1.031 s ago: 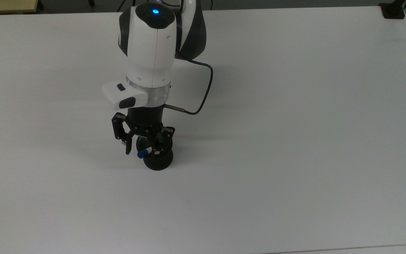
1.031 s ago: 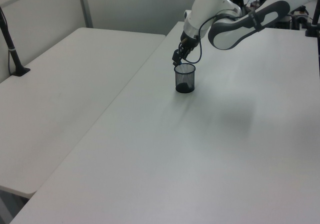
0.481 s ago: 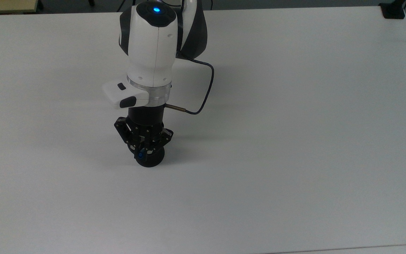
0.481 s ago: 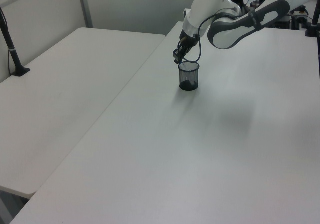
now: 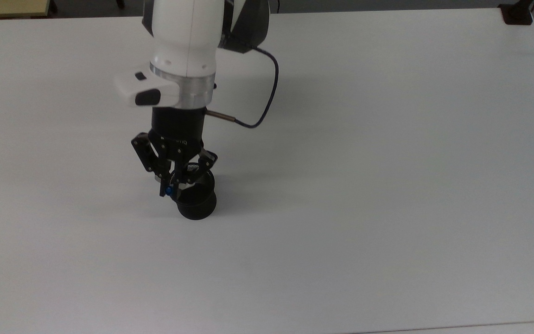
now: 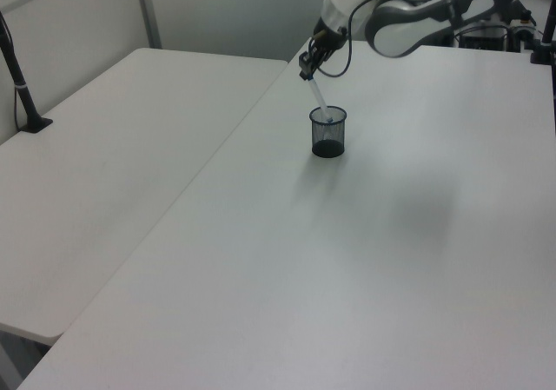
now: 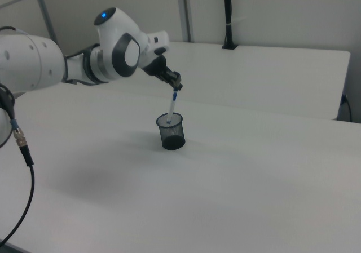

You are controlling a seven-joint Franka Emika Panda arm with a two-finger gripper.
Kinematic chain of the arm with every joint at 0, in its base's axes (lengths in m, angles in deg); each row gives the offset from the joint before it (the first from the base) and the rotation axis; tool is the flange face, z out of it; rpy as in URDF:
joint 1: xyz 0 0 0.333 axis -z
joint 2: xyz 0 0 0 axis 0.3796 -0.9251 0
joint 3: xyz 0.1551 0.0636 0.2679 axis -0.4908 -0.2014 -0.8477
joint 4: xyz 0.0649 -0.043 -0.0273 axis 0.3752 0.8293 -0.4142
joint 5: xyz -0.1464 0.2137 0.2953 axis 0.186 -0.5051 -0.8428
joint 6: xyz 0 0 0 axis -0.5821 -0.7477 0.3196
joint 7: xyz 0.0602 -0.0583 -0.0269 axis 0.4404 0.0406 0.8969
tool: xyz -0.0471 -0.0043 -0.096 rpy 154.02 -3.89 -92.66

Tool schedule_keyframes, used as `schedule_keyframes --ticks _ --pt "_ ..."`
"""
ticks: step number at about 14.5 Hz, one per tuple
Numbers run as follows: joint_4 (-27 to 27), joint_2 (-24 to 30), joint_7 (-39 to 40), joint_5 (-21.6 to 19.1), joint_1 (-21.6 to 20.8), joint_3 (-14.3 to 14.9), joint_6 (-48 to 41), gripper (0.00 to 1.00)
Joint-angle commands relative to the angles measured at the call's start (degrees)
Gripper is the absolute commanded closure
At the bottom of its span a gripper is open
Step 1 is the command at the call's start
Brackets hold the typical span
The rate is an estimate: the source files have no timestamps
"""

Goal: Remove the marker
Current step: 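Lift the marker up out of the mesh cup, then lower the marker beside the cup and open the gripper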

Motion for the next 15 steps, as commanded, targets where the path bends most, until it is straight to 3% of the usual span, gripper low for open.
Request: schedule_keyframes --ticks 1,9,15 --pt "1.7 4.4 -0.9 -1.0 -0.6 -0.5 -3.6 0.99" --pt "0.7 3.6 -0.1 -1.9 -7.0 -0.9 -12.9 0.99" --pt "1.1 -2.1 0.9 -1.0 -10.5 -0.8 -12.8 0.98"
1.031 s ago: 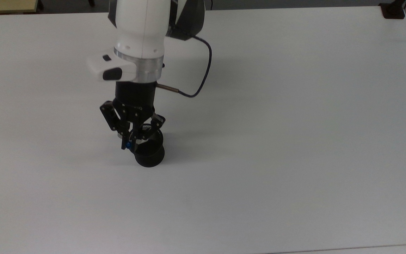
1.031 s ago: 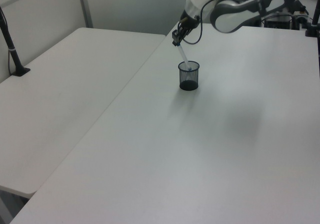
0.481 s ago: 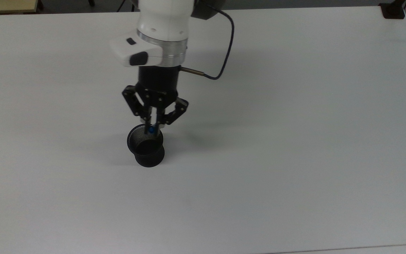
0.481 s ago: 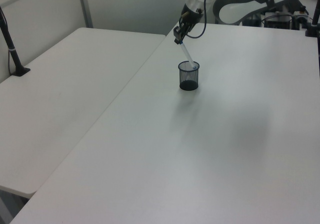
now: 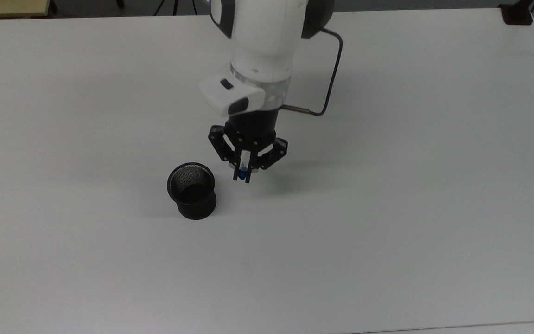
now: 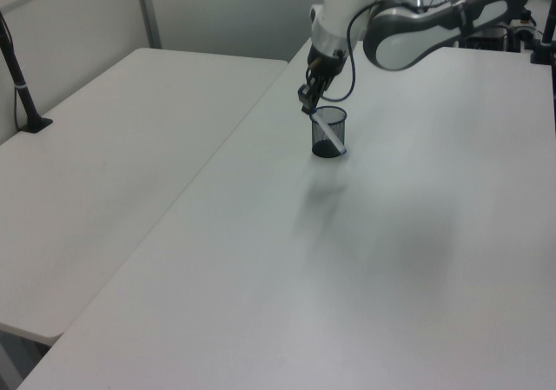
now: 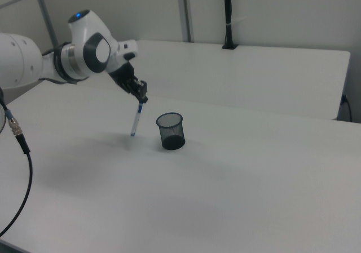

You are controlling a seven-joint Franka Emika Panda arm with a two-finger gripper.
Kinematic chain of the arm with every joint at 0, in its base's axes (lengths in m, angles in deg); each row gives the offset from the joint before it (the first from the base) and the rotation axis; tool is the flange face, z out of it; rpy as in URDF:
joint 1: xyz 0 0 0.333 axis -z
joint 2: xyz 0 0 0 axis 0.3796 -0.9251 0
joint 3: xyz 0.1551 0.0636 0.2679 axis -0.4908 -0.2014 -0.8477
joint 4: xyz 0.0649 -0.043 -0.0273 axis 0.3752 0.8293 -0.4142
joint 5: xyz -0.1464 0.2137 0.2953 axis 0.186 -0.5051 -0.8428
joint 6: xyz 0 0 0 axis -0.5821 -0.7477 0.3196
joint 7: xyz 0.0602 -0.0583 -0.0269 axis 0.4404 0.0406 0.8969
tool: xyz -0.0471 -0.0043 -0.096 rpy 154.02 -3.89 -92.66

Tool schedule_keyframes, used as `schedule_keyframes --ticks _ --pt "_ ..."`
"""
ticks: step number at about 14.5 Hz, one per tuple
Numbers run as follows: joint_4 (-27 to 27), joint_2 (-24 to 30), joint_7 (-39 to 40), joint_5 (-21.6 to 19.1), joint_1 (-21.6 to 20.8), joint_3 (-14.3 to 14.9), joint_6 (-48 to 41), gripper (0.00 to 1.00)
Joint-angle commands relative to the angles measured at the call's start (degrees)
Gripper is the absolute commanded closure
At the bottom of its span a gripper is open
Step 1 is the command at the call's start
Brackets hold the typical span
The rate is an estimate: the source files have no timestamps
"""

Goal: Remove the marker
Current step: 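Lower the marker beside the cup and open the gripper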

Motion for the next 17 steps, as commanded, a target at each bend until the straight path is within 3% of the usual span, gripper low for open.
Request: schedule_keyframes --ticks 1,7,8,9,10,14,17 --pt "0.3 -3.2 1.3 0.0 -2.4 0.6 -0.5 0.98" --pt "0.2 -6.6 0.8 -0.1 -3.3 0.6 0.4 0.80" --pt "0.2 -6.9 0.8 -0.1 -3.4 0.6 0.5 0.59" --pt "0.3 -6.9 0.6 0.0 -3.6 0.6 1.1 0.22" --pt "0.3 -6.9 0.3 0.0 -4.7 0.6 1.2 0.00" --pt "0.2 -3.3 -3.6 0.2 -6.2 1.1 -0.7 0.00" --pt "0.2 2.3 -2.8 -0.1 -5.5 1.0 -10.6 0.00"
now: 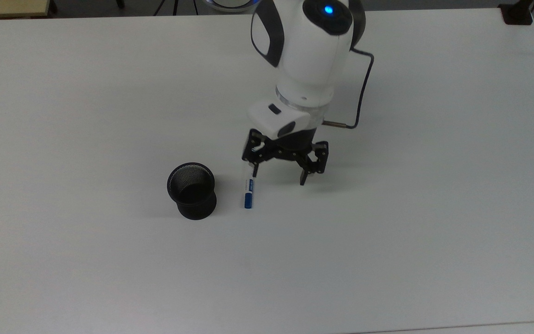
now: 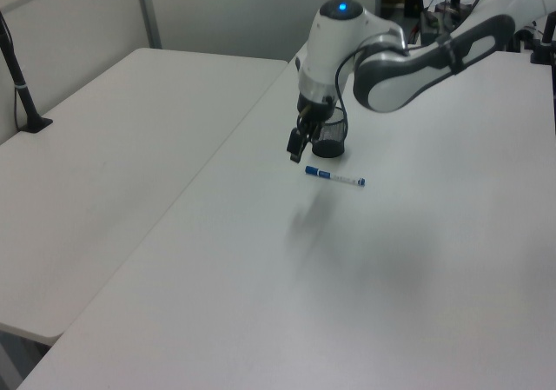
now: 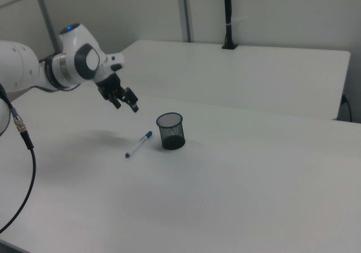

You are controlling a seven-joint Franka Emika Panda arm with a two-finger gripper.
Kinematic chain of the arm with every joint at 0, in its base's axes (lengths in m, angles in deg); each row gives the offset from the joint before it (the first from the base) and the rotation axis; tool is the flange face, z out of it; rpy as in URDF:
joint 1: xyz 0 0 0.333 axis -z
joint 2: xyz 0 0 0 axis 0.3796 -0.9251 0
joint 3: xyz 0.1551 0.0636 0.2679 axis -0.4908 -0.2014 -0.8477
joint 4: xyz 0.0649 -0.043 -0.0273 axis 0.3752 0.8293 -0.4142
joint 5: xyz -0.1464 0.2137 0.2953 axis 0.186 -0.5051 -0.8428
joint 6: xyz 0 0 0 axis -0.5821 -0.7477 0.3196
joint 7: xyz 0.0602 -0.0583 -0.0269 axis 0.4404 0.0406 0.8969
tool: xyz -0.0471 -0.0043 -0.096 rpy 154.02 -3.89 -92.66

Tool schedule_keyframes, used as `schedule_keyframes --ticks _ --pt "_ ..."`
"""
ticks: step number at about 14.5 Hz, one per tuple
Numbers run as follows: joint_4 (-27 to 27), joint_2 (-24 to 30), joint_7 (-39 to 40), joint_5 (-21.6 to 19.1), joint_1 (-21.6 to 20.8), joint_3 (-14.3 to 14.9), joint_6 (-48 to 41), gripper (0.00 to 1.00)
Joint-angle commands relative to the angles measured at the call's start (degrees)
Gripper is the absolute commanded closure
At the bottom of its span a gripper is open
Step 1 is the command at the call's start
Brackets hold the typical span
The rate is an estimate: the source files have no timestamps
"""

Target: Remove the marker

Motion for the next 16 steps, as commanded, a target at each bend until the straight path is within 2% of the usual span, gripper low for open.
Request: schedule_keyframes --ticks 1,3,4,8,10,12,14,16 --pt "1.9 7.7 0.5 -0.6 0.1 0.5 -10.1 0.00" --pt "2.7 10.8 3.2 -0.8 0.5 0.3 -15.8 0.00" --pt "3.7 13.5 6.7 -2.1 1.6 0.1 -19.1 0.00" --pt "4.1 20.2 22.6 -11.8 5.9 0.1 -29.3 0.00" --pt "4.2 23.2 26.6 -16.3 8.8 0.1 -33.4 0.00" --pt "4.9 25.7 27.3 -16.4 10.1 -0.1 -37.0 0.00" --pt "6.3 27.0 27.4 -16.4 11.8 -1.0 -36.5 0.00" --pt "6.5 27.1 27.4 -15.5 11.4 -0.6 -36.4 0.00"
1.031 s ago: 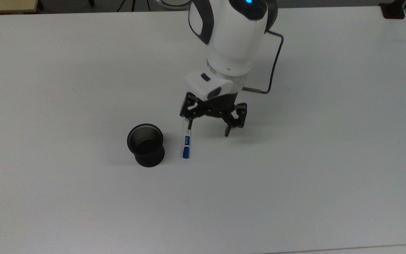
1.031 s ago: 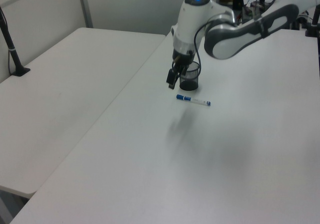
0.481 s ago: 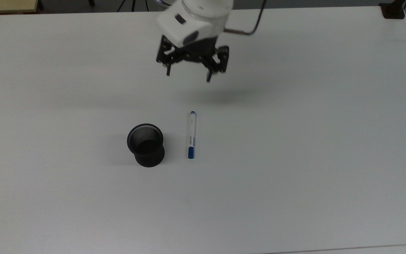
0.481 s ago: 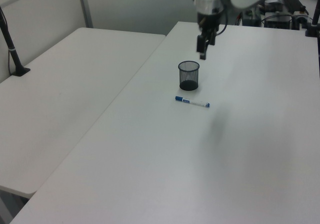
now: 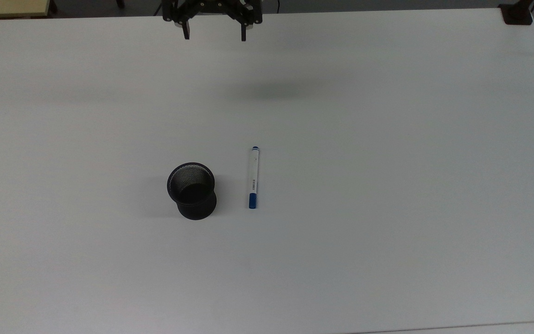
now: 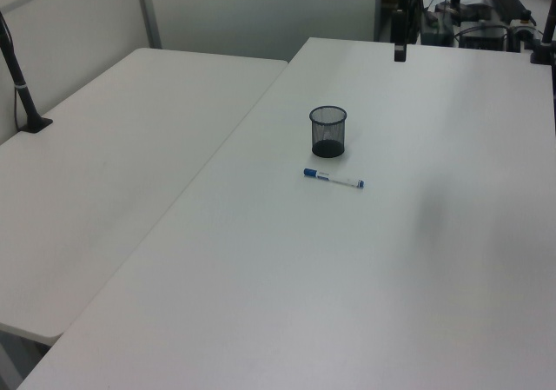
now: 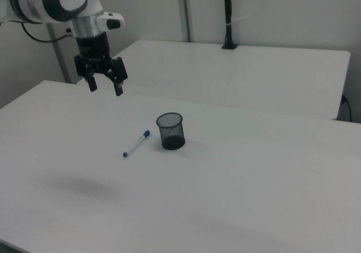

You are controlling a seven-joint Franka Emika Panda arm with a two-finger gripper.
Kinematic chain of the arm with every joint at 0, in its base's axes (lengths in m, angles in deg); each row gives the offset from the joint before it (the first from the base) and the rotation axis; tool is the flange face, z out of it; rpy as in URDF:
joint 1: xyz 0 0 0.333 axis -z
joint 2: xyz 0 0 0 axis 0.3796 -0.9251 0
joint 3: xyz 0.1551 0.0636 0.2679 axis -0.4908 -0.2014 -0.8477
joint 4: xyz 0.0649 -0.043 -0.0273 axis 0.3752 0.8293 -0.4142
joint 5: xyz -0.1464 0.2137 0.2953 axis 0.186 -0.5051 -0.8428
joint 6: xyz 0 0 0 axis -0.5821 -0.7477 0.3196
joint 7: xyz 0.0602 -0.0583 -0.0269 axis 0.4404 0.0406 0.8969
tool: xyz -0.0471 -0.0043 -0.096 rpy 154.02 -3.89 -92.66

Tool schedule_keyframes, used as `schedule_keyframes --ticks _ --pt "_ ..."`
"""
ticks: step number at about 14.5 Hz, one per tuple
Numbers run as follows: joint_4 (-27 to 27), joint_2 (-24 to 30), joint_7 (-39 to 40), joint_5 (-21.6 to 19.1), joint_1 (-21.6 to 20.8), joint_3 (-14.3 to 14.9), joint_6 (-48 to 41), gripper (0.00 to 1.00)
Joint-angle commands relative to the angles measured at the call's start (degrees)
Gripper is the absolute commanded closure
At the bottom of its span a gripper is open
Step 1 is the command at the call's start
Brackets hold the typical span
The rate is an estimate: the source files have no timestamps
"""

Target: Remove the marker

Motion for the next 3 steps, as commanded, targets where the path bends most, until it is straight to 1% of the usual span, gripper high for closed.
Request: schedule_keyframes --ticks 1,3 --pt "3.0 2.2 1.3 0.0 0.6 -0.6 0.5 0.00" --pt "2.9 2.2 1.3 0.3 0.5 -0.6 0.4 0.00"
